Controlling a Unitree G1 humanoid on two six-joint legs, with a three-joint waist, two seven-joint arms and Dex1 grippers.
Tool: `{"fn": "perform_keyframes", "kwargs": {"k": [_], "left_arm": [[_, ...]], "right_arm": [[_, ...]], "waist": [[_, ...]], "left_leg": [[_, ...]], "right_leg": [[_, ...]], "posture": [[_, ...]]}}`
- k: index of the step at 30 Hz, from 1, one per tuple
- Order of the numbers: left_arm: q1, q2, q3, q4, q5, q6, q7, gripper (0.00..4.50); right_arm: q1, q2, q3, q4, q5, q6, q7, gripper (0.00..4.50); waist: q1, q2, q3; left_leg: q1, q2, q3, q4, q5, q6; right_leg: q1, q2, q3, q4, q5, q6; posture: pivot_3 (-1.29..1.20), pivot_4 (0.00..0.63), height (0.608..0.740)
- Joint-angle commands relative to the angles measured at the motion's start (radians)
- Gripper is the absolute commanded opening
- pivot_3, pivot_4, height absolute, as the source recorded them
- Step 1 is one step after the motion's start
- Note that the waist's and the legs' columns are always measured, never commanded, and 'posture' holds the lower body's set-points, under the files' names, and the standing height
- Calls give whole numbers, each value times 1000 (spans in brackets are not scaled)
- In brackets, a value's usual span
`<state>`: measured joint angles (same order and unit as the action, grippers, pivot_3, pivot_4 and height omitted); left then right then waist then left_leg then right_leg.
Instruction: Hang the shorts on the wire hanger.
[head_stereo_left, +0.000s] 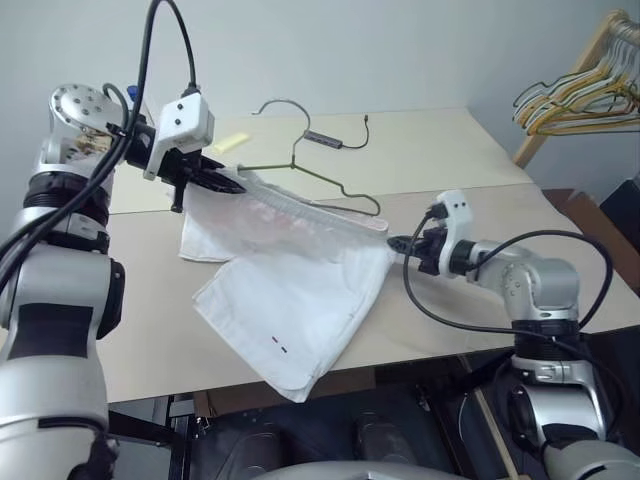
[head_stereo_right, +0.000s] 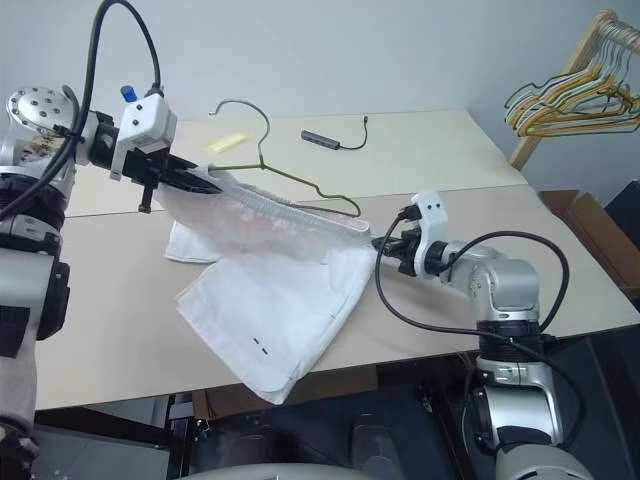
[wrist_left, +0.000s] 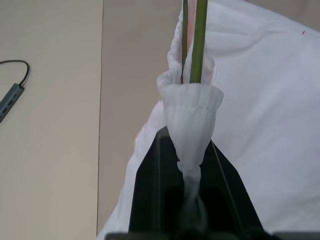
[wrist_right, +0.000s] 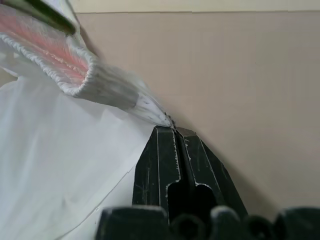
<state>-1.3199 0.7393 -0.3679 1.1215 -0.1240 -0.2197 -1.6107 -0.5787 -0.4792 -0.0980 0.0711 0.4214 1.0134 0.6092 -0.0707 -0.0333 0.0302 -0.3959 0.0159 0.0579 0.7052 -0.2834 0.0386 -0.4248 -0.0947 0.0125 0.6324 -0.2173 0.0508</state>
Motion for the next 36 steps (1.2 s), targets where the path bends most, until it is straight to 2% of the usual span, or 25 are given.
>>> {"fn": "perform_keyframes", "kwargs": {"k": [1, 5, 8, 10, 15, 19, 24, 29, 36], "left_arm": [[-6, 36, -5, -24, -39, -14, -4, 0], [-21, 13, 41, -4, -42, 1, -4, 0], [-25, 22, 8, -18, -50, 8, -4, 0], [-25, 31, -15, -6, -3, -25, -4, 0], [-34, 12, 17, 30, 107, -75, 35, 0], [-42, -26, 64, 35, 116, -60, 62, 0], [-34, -60, 96, 10, 138, -76, 73, 0], [-33, -76, 112, 0, 157, -76, 68, 0], [-19, -70, 110, 8, 224, -98, 140, 0]], "right_arm": [[-25, -60, -45, 19, -5, -26, 4, 35], [-37, -82, -14, 46, -14, -33, 18, 35], [-41, -82, 5, 61, -24, -53, 20, 35], [-48, -85, 7, 66, -27, -65, 19, 35], [-67, -134, 28, 34, -34, -89, 46, 35], [-111, -209, 132, -121, -60, -65, 83, 35], [-240, -272, 273, -316, -102, -25, 105, 35], [-353, -313, 364, -365, -162, -15, 131, 35], [-423, -359, 408, -356, -185, 0, 197, 35]], "waist": [[-1, 0, 0], [-3, 0, 0], [-4, 0, 0], [-4, 0, 0], [-3, 0, 0], [-1, 0, 0], [-6, 0, 0], [-9, 0, 0], [-9, 0, 0]], "left_leg": [[0, 0, 0, 0, 0, 0], [0, 0, 0, 0, 0, 0], [0, 0, 0, 0, 0, 0], [0, 0, 0, 0, 0, 0], [0, 0, 1, 0, 0, 0], [-1, 0, 0, 0, 0, 0], [-2, 1, 0, 1, 0, 1], [-2, 1, 1, 1, 0, 1], [-5, 0, 1, 5, -2, 3]], "right_leg": [[0, 0, 0, 0, 0, 0], [0, 0, 0, 0, 0, 0], [0, 0, 0, 0, 0, 0], [0, 0, 0, 0, 0, 0], [0, 0, 0, -1, 0, 0], [-1, 0, 0, 0, 0, 0], [-3, 0, 0, 0, 0, 0], [-3, 0, 0, 0, 0, 0], [-3, 0, -1, 0, 0, 1]], "posture": [[-73, 0, 740], [-78, 0, 740], [-77, 0, 740], [-75, 0, 740], [-74, 0, 740], [-83, 0, 740], [-98, 0, 740], [-101, 0, 740], [-95, 0, 740]]}}
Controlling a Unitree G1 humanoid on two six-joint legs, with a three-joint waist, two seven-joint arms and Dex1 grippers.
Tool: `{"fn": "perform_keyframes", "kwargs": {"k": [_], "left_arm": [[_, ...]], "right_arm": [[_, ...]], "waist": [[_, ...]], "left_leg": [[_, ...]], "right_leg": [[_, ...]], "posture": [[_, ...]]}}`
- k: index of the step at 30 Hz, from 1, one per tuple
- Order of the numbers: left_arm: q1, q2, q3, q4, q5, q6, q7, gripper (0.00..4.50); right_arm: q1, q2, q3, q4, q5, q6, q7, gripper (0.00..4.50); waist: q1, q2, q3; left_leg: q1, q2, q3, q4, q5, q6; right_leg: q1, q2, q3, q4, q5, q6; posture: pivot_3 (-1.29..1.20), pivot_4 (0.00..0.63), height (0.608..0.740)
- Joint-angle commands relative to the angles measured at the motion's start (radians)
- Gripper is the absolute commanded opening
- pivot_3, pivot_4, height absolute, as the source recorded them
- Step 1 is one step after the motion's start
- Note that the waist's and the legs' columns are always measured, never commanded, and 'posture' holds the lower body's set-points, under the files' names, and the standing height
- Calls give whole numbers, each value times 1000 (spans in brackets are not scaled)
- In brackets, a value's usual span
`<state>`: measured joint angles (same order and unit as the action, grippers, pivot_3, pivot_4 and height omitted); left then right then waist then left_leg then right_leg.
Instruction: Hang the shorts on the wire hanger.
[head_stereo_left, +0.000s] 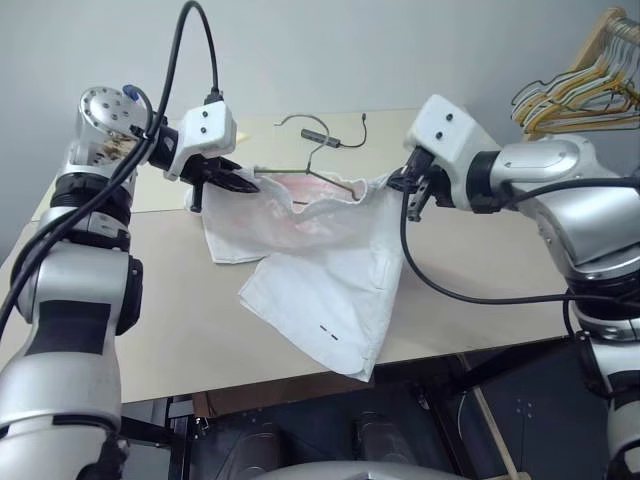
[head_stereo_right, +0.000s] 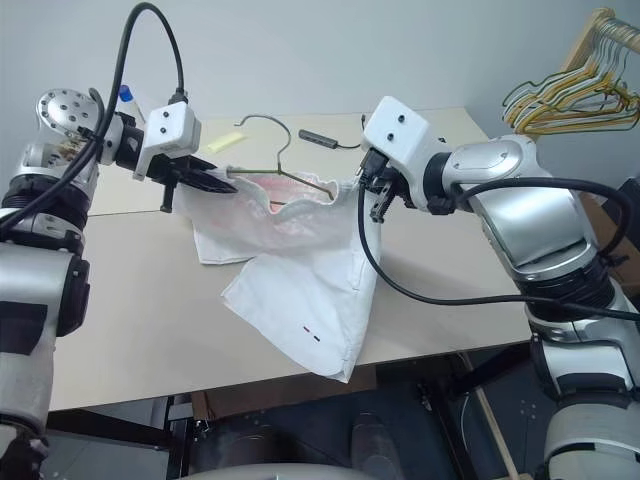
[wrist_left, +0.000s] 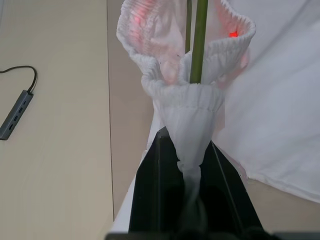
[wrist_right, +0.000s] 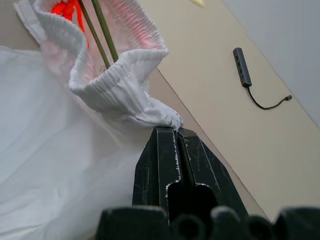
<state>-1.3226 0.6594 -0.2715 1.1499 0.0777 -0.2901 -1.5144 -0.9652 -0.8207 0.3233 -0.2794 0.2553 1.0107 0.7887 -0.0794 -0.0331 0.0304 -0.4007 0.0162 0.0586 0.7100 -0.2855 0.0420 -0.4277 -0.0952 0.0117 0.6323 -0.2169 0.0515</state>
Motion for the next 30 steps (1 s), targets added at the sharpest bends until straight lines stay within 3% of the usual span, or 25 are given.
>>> {"fn": "perform_keyframes", "kwargs": {"k": [1, 11, 14, 17, 21, 30], "left_arm": [[-12, 9, 15, -24, 30, -30, 55, 0], [0, -34, 91, -85, -30, 27, 2, 0], [14, -25, 80, -77, -5, 12, 14, 0], [17, -29, 88, -69, -7, 20, 26, 0], [13, -32, 99, -71, -20, 25, 20, 0], [23, -34, 113, -90, -28, 20, -31, 0]], "right_arm": [[-40, -17, -1, 6, -26, 5, 21, 35], [-38, 85, 40, 59, -84, -13, -18, 35], [-20, 65, 54, 23, -111, -61, 0, 35], [14, 24, 69, 2, -141, -131, 32, 730], [82, -45, 98, 4, -202, -288, 91, 2051], [153, -49, 43, 83, -245, -500, 147, 2051]], "waist": [[0, 0, 0], [-13, 0, 0], [-19, 0, 0], [-20, 0, 0], [-19, 0, 0], [-27, 0, 0]], "left_leg": [[0, 0, 0, 0, 0, 0], [-1, 0, 0, 1, 0, 0], [-1, -1, 0, 1, 0, 0], [-1, 0, 0, 1, 0, 0], [-1, -1, 0, 2, 0, 0], [1, -1, 1, 2, 0, 0]], "right_leg": [[0, 0, 0, 0, 0, 0], [0, 0, 0, 1, 0, 0], [0, -1, 0, 0, 0, 1], [0, -1, 0, 1, 0, 1], [0, -1, 0, 0, 0, 1], [0, -1, 1, -1, 0, 1]], "posture": [[-97, 0, 740], [-103, 0, 740], [-106, 0, 740], [-110, 0, 740], [-113, 0, 740], [-110, 0, 740]]}}
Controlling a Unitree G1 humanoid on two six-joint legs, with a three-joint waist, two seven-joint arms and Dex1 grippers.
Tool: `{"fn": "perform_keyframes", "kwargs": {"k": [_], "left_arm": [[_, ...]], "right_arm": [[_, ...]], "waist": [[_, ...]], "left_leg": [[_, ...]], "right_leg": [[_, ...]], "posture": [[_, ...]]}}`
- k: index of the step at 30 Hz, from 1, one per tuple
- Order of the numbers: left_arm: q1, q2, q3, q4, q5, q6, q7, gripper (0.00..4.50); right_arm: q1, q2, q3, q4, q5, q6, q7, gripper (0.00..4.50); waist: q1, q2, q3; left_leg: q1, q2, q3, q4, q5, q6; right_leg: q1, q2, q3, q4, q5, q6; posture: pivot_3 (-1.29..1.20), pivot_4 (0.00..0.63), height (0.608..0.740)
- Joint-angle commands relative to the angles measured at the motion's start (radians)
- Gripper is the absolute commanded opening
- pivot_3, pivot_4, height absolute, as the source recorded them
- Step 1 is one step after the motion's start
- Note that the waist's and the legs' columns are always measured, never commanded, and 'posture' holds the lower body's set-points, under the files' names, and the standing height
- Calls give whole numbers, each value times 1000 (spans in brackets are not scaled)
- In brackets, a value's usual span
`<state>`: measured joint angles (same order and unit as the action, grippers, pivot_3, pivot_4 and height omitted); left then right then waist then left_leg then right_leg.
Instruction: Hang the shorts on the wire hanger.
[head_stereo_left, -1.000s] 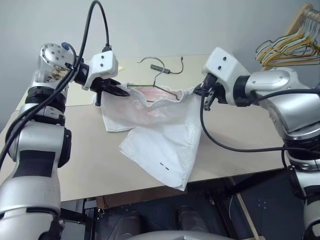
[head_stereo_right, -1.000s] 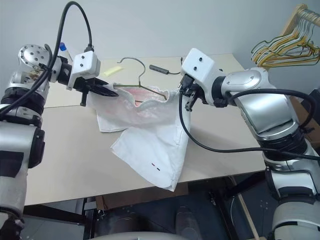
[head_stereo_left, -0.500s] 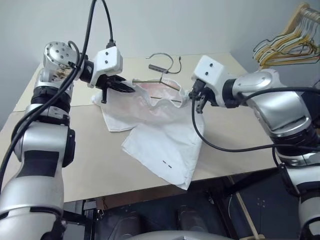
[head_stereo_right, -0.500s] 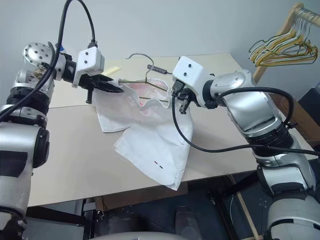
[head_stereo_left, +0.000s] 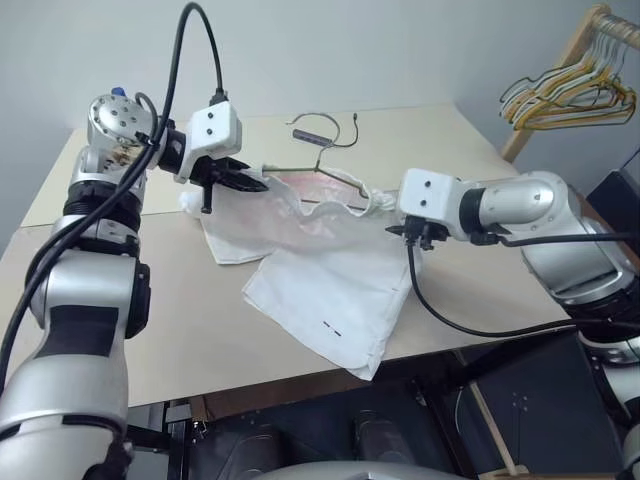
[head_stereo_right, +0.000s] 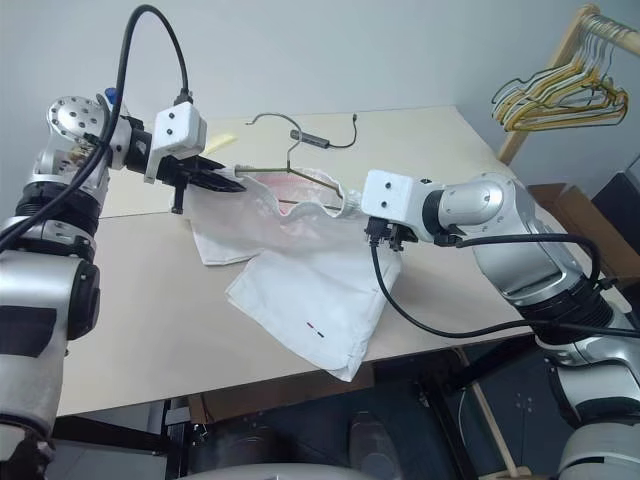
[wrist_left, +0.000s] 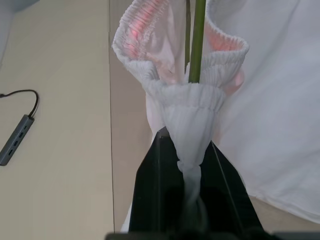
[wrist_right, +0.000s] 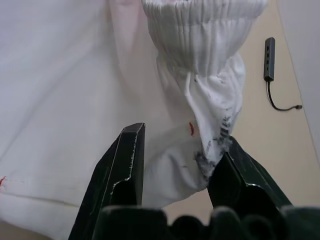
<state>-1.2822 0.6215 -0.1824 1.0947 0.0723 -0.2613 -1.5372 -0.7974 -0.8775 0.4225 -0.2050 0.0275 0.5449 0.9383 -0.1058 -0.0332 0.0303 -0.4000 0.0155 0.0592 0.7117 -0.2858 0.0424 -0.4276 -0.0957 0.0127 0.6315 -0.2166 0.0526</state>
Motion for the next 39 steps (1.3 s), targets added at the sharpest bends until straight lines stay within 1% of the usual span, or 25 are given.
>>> {"fn": "perform_keyframes", "kwargs": {"k": [1, 8, 12, 17, 20, 23, 26, 30, 31, 37, 39], "left_arm": [[-14, 5, 22, -35, -18, -12, -6, 0], [-14, -1, 29, -38, -22, -8, -1, 0], [-17, -8, 44, -52, -47, -10, -40, 0], [-11, -9, 51, -75, -85, -16, -76, 0], [-7, -7, 51, -86, -98, -8, -77, 0], [-4, -4, 56, -87, -101, -12, -77, 0], [0, -4, 64, -87, -121, -13, -77, 0], [0, -3, 64, -77, -120, -19, -77, 0], [-2, -6, 69, -72, -124, -16, -77, 0], [-12, -28, 104, -36, -138, -16, -49, 0], [-19, -38, 123, -18, -144, -27, -19, 673]], "right_arm": [[-22, 15, -65, 17, -19, -30, -6, 2051], [-48, 46, -130, 41, 16, -26, 35, 2051], [-59, 76, -159, 67, 49, -46, 66, 2051], [-87, 128, -180, 150, 74, -59, 93, 2051], [-101, 144, -184, 197, 85, -46, 110, 2051], [-107, 160, -207, 213, 143, -4, 152, 2051], [-107, 165, -224, 210, 175, 32, 167, 1454], [-103, 166, -239, 203, 200, 49, 170, 136], [-97, 164, -239, 198, 201, 47, 170, 30], [-66, 162, -252, 159, 206, 62, 142, 30], [-52, 158, -267, 139, 212, 83, 128, 0]], "waist": [[-1, 0, 0], [-1, 0, 0], [-1, 0, 0], [-5, 0, 0], [-7, 0, 0], [-8, 0, 0], [-10, 0, 0], [-13, 0, 0], [-14, 0, 0], [-14, 0, 0], [-15, 0, 0]], "left_leg": [[0, 0, 0, 0, 0, 0], [0, 0, 0, 0, 0, 0], [0, 0, 0, 0, 0, 0], [0, 0, 0, 0, 0, 0], [0, 0, -1, 0, 0, 0], [0, 0, -1, 0, 0, 0], [0, 0, -1, 0, 0, 0], [0, 0, -1, 0, 0, 0], [0, 0, -1, 0, 0, 0], [0, 0, -1, 1, 0, 0], [0, 0, -1, 1, 0, 0]], "right_leg": [[0, 0, 0, 0, 0, 0], [1, 0, 0, 1, 0, 0], [1, 0, 0, 0, 0, 0], [1, 0, 0, 1, 0, 0], [1, 0, 0, 1, 0, 0], [1, 0, 0, 1, 0, 0], [1, 0, 0, 2, 0, 0], [1, -1, 0, 2, 0, 0], [1, 0, 0, 2, 0, 0], [1, -1, 0, 2, 0, 0], [1, -1, 0, 2, 0, 0]], "posture": [[-110, 0, 740], [-109, 0, 740], [-111, 0, 740], [-109, 0, 740], [-104, 0, 740], [-99, 0, 740], [-99, 0, 740], [-103, 0, 740], [-105, 0, 740], [-119, 0, 740], [-125, 0, 740]]}}
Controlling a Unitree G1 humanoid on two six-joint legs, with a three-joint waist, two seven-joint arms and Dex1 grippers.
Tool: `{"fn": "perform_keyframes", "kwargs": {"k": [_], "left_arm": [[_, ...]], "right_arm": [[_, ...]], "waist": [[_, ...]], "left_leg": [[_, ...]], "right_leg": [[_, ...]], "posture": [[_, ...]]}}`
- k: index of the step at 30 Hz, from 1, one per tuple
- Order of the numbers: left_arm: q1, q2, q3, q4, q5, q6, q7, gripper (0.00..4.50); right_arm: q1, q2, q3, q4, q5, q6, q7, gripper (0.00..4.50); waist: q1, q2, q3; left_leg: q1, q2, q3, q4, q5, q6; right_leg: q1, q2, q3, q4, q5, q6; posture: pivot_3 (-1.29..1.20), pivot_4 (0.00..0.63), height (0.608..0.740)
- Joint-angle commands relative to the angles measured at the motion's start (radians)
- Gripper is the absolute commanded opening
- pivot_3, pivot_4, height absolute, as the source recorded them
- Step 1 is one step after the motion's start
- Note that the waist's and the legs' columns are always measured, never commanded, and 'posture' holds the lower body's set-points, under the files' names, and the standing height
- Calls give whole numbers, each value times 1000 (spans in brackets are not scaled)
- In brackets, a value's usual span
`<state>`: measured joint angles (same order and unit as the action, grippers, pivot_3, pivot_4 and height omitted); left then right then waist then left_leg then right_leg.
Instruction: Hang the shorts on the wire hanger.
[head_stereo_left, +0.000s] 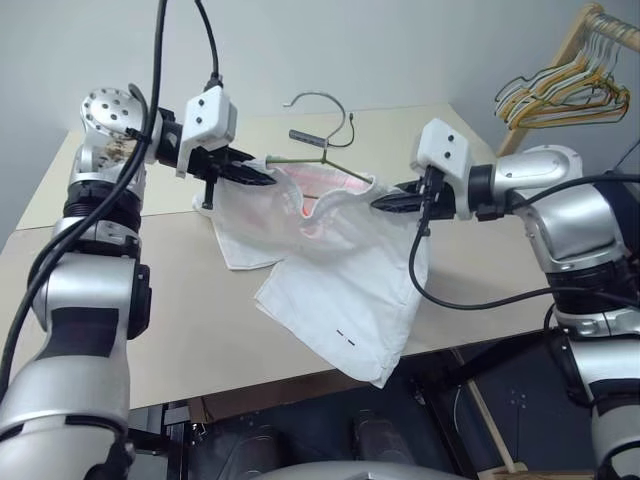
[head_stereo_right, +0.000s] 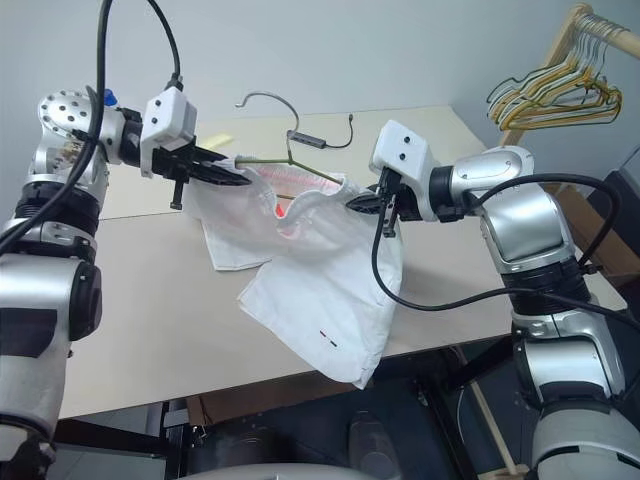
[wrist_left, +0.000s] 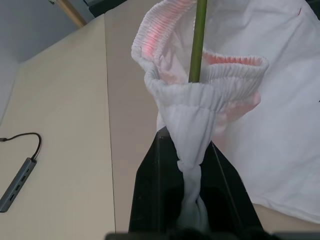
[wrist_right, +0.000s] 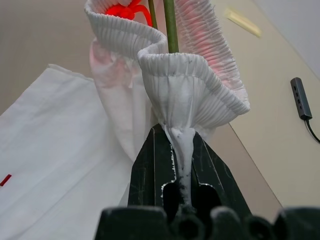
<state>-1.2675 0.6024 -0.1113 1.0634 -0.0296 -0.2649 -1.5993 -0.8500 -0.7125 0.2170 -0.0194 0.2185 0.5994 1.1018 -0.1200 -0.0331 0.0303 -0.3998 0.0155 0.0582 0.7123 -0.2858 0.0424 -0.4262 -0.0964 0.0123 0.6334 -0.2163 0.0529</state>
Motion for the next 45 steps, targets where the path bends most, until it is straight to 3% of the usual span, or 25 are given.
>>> {"fn": "perform_keyframes", "kwargs": {"k": [1, 12, 15, 18, 22, 25, 31, 36, 39, 45], "left_arm": [[-40, -24, 63, 23, -44, -28, 63, 921], [-88, -59, 195, 90, -99, -57, 257, 4484], [-112, -70, 259, 93, -152, -20, 305, 4484], [-119, -84, 329, 86, -199, 22, 441, 4484], [-45, -81, 364, 4, -264, 107, 352, 4484], [66, -95, 370, -149, -322, 197, 327, 4484], [392, -136, 368, -637, -504, 452, 334, 4484], [499, -204, 400, -843, -589, 537, 505, 4484], [519, -242, 406, -920, -626, 573, 598, 4484], [581, -217, 377, -1079, -800, 695, 469, 4484]], "right_arm": [[9, -10, -72, -57, 26, 43, -41, 0], [145, -44, -237, -169, 84, 212, -184, 0], [178, -53, -272, -200, 101, 269, -226, 0], [213, -64, -350, -225, 114, 447, -317, 0], [233, -82, -465, -244, 121, 654, -424, 0], [263, -131, -535, -256, 111, 772, -475, 0], [231, -171, -677, -222, 1, 961, -675, 0], [135, -143, -702, -124, -118, 979, -855, 0], [22, -57, -784, -68, -169, 906, -971, 0], [-141, 42, -845, 156, -285, 711, -1249, 0]], "waist": [[0, 0, 0], [-3, 0, 0], [-7, 0, 0], [-8, 0, 0], [-12, 2, -1], [-14, 6, -4], [-39, 9, -6], [-58, 14, -9], [-72, 19, -12], [-101, 21, -13]], "left_leg": [[0, 0, 0, 0, 0, 0], [0, -1, 0, 0, 0, 0], [0, 0, 0, 0, 0, 0], [0, 0, -1, 0, 0, 0], [1, 0, -1, 0, 0, 0], [1, 0, -1, 0, 0, 0], [1, 0, 0, 0, 0, 0], [4, 0, -1, -1, 0, 0], [7, -1, 0, -2, 0, 0], [11, -2, 1, -6, 0, 0]], "right_leg": [[0, 0, 0, 0, 0, 0], [1, -1, 0, 0, 0, 0], [0, -1, 0, 0, 0, 0], [0, -2, 0, 0, 0, 1], [1, -3, 0, 0, 0, 1], [1, -3, 0, 0, 0, 1], [1, -4, 1, -1, 1, 1], [3, -5, 3, -4, 1, 1], [6, -5, 4, -4, 0, 1], [7, -4, 8, -4, 0, 1]], "posture": [[-129, 0, 740], [-178, 0, 740], [-187, 0, 740], [-205, 0, 740], [-216, 0, 740], [-226, 0, 740], [-254, 0, 740], [-258, 0, 740], [-253, 0, 740], [-251, 0, 740]]}}
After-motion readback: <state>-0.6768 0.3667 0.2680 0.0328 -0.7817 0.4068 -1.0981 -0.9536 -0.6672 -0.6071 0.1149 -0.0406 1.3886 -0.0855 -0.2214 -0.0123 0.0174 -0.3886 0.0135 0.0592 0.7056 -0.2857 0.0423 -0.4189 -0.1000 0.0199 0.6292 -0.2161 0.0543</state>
